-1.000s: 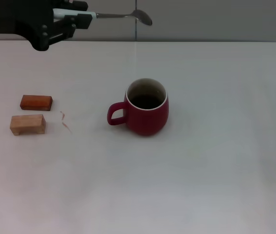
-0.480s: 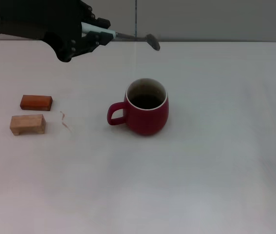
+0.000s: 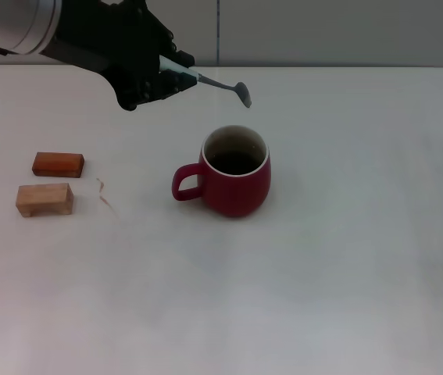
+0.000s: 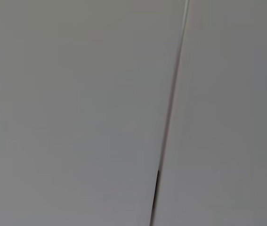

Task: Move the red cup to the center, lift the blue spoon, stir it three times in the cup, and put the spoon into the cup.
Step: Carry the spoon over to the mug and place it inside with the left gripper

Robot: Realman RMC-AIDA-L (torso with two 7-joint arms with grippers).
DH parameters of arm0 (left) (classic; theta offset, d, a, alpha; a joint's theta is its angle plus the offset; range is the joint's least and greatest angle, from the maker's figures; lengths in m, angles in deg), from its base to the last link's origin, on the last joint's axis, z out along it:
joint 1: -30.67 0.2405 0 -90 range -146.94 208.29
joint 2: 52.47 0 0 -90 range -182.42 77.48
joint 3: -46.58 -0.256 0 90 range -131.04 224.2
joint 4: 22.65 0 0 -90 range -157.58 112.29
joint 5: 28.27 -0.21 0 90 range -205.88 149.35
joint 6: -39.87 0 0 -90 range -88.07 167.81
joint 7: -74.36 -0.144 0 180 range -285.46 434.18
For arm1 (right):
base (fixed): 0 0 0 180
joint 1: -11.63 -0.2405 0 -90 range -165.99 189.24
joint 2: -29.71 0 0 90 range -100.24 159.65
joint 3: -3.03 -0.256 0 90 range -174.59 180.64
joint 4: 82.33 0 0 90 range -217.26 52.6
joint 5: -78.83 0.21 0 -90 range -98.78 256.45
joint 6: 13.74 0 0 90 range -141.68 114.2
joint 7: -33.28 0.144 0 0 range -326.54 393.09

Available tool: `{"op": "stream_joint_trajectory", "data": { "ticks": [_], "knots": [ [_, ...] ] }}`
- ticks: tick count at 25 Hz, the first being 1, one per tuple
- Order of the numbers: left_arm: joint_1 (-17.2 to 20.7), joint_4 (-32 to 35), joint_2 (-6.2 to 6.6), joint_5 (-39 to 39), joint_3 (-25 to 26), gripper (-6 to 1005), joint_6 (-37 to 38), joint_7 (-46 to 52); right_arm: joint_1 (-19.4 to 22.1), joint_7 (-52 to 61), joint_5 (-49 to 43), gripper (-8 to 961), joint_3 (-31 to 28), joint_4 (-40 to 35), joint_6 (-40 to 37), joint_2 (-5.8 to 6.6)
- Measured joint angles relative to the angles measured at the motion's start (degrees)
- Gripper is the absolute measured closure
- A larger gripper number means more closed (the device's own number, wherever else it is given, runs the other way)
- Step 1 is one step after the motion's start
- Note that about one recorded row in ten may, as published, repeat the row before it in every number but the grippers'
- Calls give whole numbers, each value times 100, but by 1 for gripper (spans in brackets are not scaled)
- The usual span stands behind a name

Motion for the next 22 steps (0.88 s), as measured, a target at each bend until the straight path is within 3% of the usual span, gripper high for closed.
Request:
{"op": "stream_joint_trajectory", "data": {
  "ticks": [22],
  "knots": [
    [-300, -202, -22, -753, -824, 829, -16, 184, 74, -9, 3, 223, -3, -45, -68, 6]
  ]
}}
